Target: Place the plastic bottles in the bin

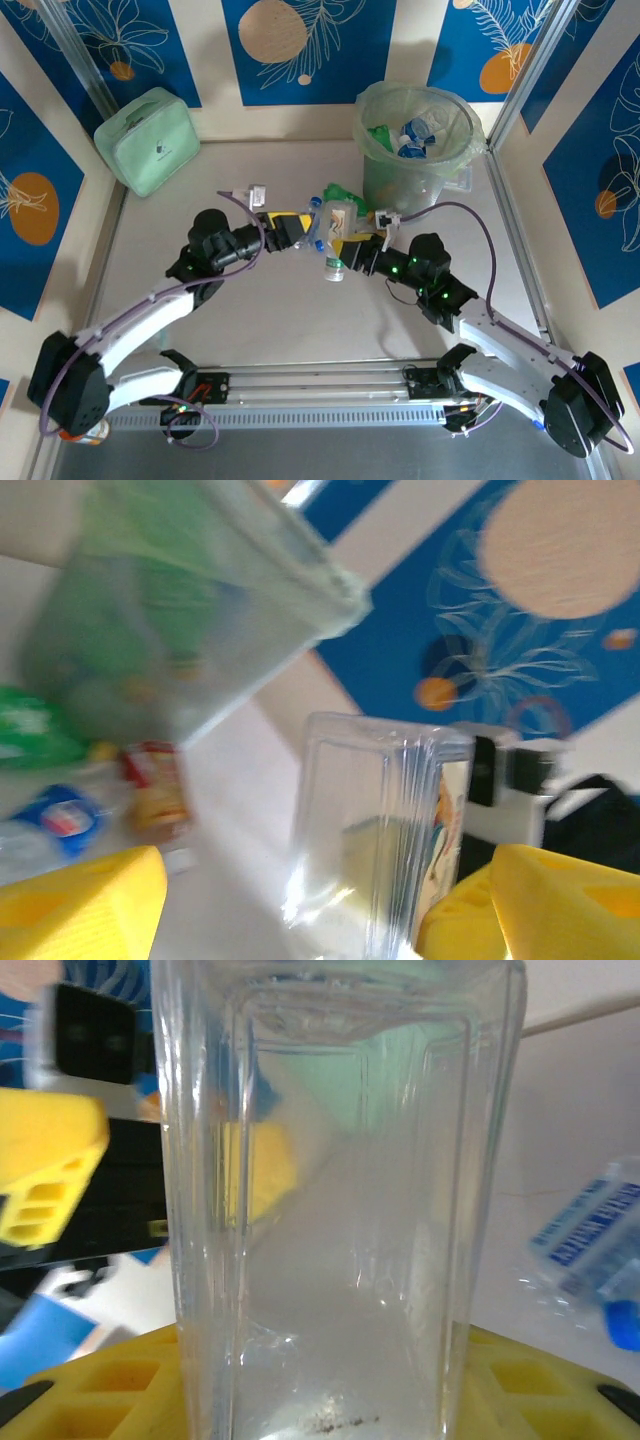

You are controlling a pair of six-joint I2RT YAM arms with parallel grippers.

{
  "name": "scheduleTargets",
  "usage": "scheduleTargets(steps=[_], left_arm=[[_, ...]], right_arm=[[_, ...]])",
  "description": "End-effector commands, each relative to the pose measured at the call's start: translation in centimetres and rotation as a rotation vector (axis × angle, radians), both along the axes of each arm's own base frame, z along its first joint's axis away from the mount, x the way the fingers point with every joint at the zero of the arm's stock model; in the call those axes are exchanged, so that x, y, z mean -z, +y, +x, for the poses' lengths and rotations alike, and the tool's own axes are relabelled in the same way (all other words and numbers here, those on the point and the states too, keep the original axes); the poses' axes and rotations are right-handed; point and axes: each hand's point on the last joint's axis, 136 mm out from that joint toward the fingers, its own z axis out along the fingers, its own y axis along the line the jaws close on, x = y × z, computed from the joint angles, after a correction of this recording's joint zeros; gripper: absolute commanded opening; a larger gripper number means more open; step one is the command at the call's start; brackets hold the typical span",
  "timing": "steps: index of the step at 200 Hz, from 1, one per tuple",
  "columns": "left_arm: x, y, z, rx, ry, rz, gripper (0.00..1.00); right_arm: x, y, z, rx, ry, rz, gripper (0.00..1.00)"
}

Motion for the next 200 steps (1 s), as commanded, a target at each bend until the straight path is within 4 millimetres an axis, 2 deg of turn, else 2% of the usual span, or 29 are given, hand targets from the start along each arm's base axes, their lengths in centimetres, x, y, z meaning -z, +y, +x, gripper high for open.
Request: scheduleTargets(steps=[1, 21, 39, 57, 74, 101, 128, 159, 176, 200], left_arm=[[6.2, 4.4, 0.4, -0.224, 0.075, 0.377, 0.83], [6.7, 5.6, -0.6, -0.283, 0.048, 0.416, 0.82], [7.6, 6.2, -1.4, -0.318, 0.042, 0.44, 0.81], [8.2, 5.7, -2.2, -0.295, 0.034, 0.448, 0.8], [8.6, 5.0, -2.7, -0.262, 0.021, 0.431, 0.79], [9.6, 4.5, -3.1, -0.24, 0.013, 0.415, 0.79], [9.9, 4.3, -3.2, -0.232, 0.021, 0.402, 0.78], [10.0, 4.0, -3.3, -0.218, 0.031, 0.382, 0.78], [9.9, 3.9, -3.4, -0.212, 0.032, 0.378, 0.78], [10.0, 3.7, -3.6, -0.2, 0.042, 0.367, 0.78]], right_arm=[[-0.1, -2.5, 2.3, 0.195, -0.011, -0.136, 0.34], [-1.1, -4.0, 2.9, 0.289, 0.024, -0.189, 0.32], [-2.9, -5.7, 3.4, 0.394, 0.036, -0.241, 0.32], [-5.7, -7.0, 4.0, 0.475, 0.013, -0.289, 0.32], [-9.7, -8.1, 5.3, 0.538, -0.051, -0.331, 0.32], [-15.4, -10.8, 9.0, 0.652, -0.106, -0.416, 0.32], [-18.4, -13.5, 13.8, 0.704, -0.08, -0.481, 0.32], [-17.8, -16.0, 19.4, 0.76, 0.0, -0.608, 0.33], [-16.3, -16.9, 21.8, 0.754, 0.078, -0.618, 0.33], [-13.7, -17.5, 23.8, 0.711, 0.218, -0.629, 0.35]])
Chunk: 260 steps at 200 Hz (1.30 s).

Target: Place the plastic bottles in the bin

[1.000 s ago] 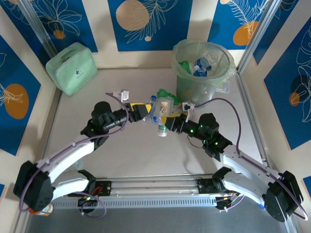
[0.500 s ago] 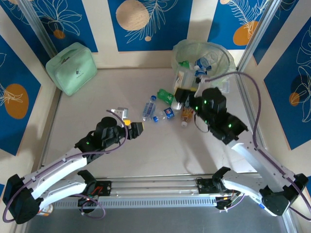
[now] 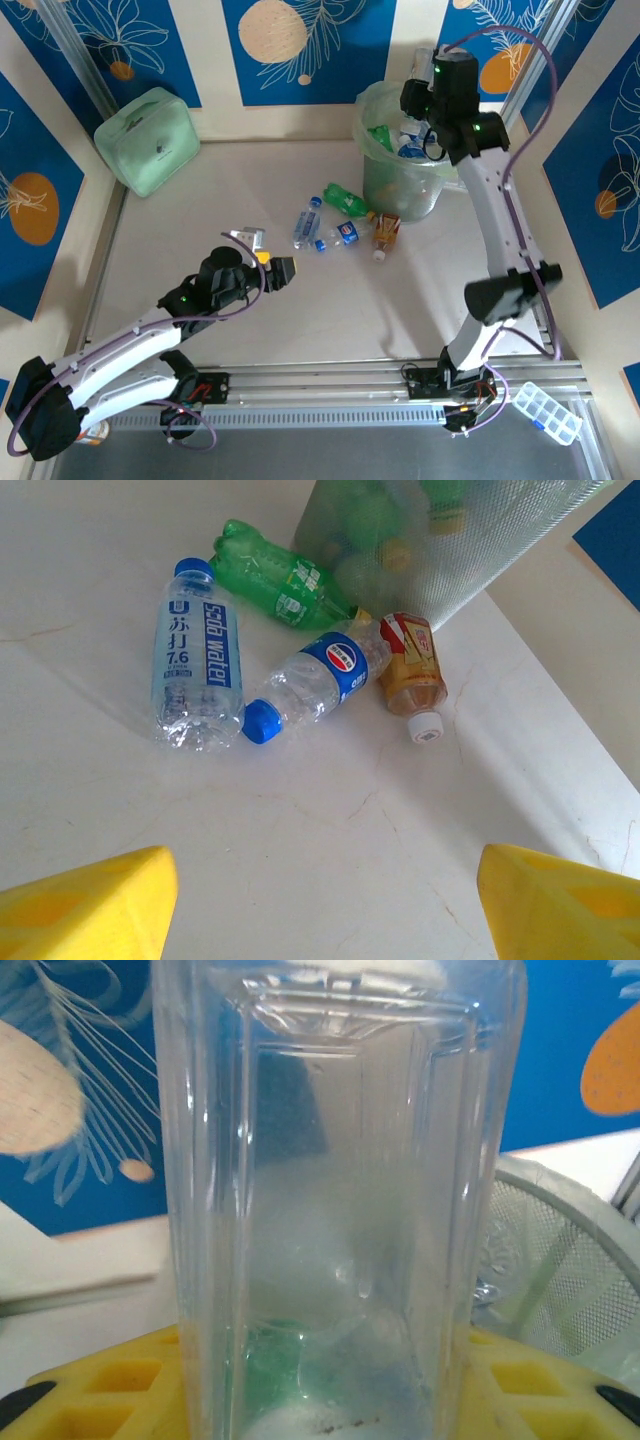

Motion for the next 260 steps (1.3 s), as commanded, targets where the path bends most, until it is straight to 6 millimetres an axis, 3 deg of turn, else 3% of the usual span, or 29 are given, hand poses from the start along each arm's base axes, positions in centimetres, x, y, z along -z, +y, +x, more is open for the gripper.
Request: scheduleTargets(steps=[1, 42, 103, 141, 164, 206, 260], left_arm=[[-0.4, -0.6, -0.4, 0.025, -0.002, -0.04, 0.78], [-0.3, -1.3, -0.7, 0.05, 0.027, -0.074, 0.78], [-0.3, -1.4, -0.8, 0.051, 0.033, -0.079, 0.78], [-0.2, -0.8, -0.6, 0.025, 0.03, -0.066, 0.8], [-0.2, -0.6, -0.5, 0.013, 0.02, -0.054, 0.8], [-0.1, -0.4, -0.3, 0.001, 0.016, -0.041, 0.82], [-0.4, 0.6, -0.1, -0.039, -0.01, -0.017, 0.84]], right_arm=[[3.3, -0.6, 0.0, -0.025, 0.183, 0.007, 0.36], [8.1, 0.5, 1.4, -0.11, 0.339, -0.045, 0.39], [13.8, 2.4, 2.0, -0.222, 0.488, -0.089, 0.46], [16.4, 2.8, 2.2, -0.242, 0.564, -0.073, 0.61], [15.3, 2.7, 2.0, -0.231, 0.536, -0.088, 0.68], [9.9, 2.5, 0.9, -0.205, 0.397, -0.126, 0.85], [4.7, 0.9, -1.8, -0.132, 0.28, -0.156, 0.85]])
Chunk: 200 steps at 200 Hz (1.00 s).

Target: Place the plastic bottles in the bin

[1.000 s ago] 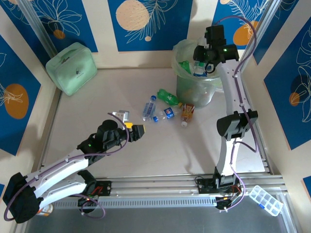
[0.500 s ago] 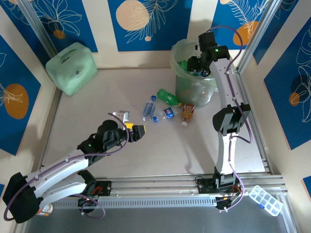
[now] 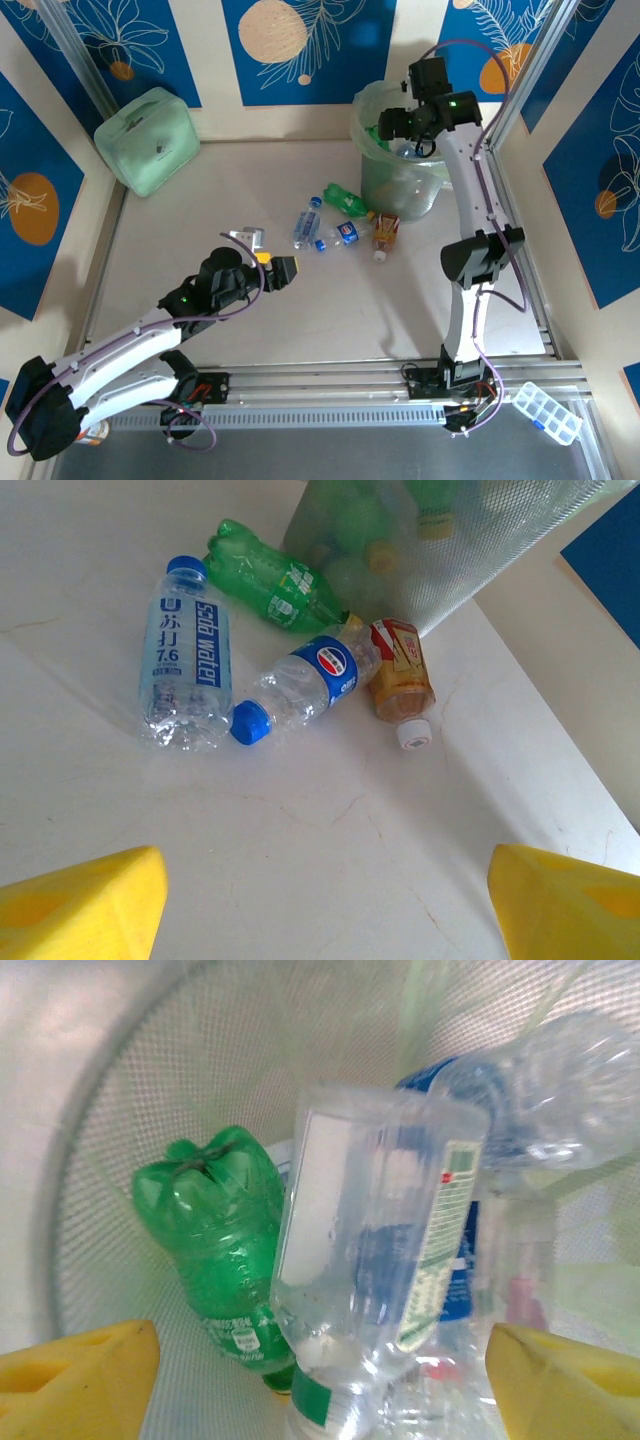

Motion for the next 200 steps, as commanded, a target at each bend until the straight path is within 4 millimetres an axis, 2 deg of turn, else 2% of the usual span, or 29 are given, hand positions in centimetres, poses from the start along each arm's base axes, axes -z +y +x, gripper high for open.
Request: scheduleTargets(steps=[1, 17, 30, 32, 50, 61, 67, 89, 114, 144, 171, 200], left_arm=[[-0.1, 0.7, -0.1, -0.024, -0.024, 0.024, 0.84], [0.0, 1.1, 0.1, -0.042, -0.029, 0.035, 0.84], [0.2, 1.2, 0.3, -0.052, -0.028, 0.046, 0.84], [0.2, 1.2, 0.3, -0.054, -0.03, 0.047, 0.84], [0.6, 1.3, 0.5, -0.063, -0.026, 0.067, 0.84], [1.0, 1.5, 0.7, -0.075, -0.024, 0.084, 0.84], [1.0, 1.5, 0.9, -0.078, -0.024, 0.088, 0.85], [1.6, 1.6, 1.3, -0.092, -0.023, 0.117, 0.85], [2.4, 1.2, 2.1, -0.093, -0.008, 0.164, 0.87], [3.7, 0.1, 3.6, -0.087, 0.066, 0.229, 0.9], [5.3, -1.0, 4.8, -0.082, 0.15, 0.268, 0.95], [5.8, -2.5, 7.3, -0.081, 0.199, 0.308, 0.98]], right_arm=[[-4.2, -0.7, -2.1, 0.022, -0.106, -0.012, 0.85], [-5.2, 0.4, -3.6, -0.007, -0.145, -0.005, 0.82], [-5.4, 2.3, -5.2, -0.057, -0.18, 0.005, 0.8], [-6.0, 2.6, -5.5, -0.066, -0.199, 0.012, 0.79], [-5.5, 5.3, -8.3, -0.133, -0.245, 0.067, 0.77], [-3.9, 7.0, -10.3, -0.171, -0.235, 0.119, 0.72], [-3.8, 7.9, -11.5, -0.207, -0.254, 0.165, 0.69], [0.1, 10.5, -15.5, -0.295, -0.245, 0.299, 0.57], [5.6, 11.0, -18.1, -0.275, -0.164, 0.351, 0.55], [11.0, 10.3, -19.1, -0.174, -0.118, 0.427, 0.55], [13.2, 9.6, -19.4, -0.169, -0.206, 0.454, 0.56], [12.9, 9.4, -20.2, -0.19, -0.279, 0.496, 0.56]])
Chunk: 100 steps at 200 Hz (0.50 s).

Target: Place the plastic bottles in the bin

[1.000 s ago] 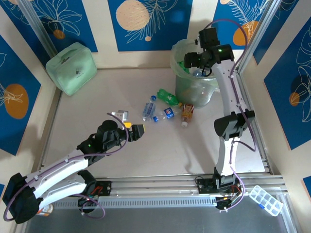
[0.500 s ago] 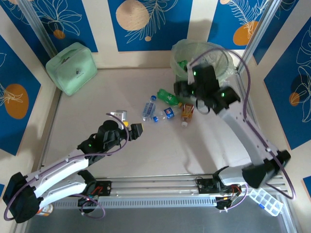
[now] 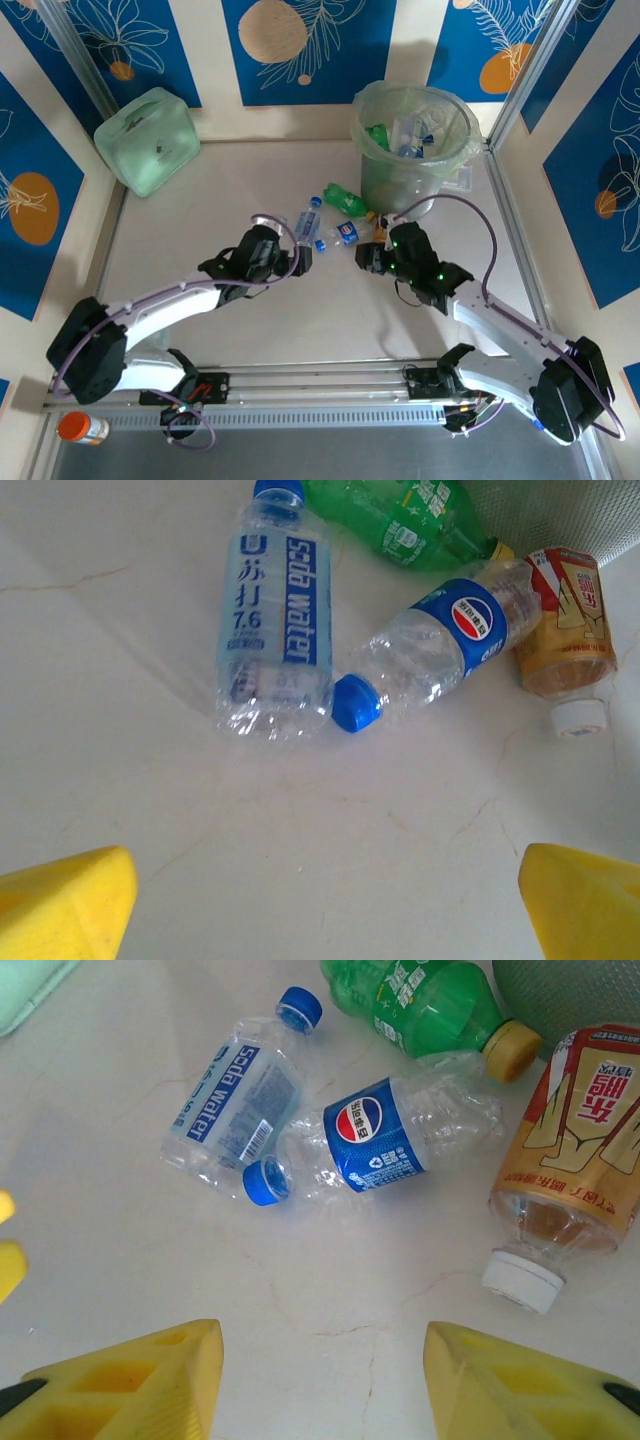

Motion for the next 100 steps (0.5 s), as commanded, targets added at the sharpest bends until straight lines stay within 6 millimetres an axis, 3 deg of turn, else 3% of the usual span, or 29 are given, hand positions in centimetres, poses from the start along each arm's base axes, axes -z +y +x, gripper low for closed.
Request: scheduleTargets(steps=[1, 54, 100], left_arm=[[0.0, -0.7, 1.9, -0.005, 0.045, 0.033, 0.98], [3.9, -1.2, 7.7, -0.027, 0.172, 0.105, 0.97], [5.1, -2.5, 9.9, 0.034, 0.207, 0.126, 0.95]], right_arm=[[-5.0, 0.8, 1.1, 0.022, -0.191, 0.149, 0.56], [-6.2, -1.5, 0.3, 0.096, -0.28, 0.177, 0.56], [-6.2, -1.7, 0.6, 0.092, -0.259, 0.2, 0.56]])
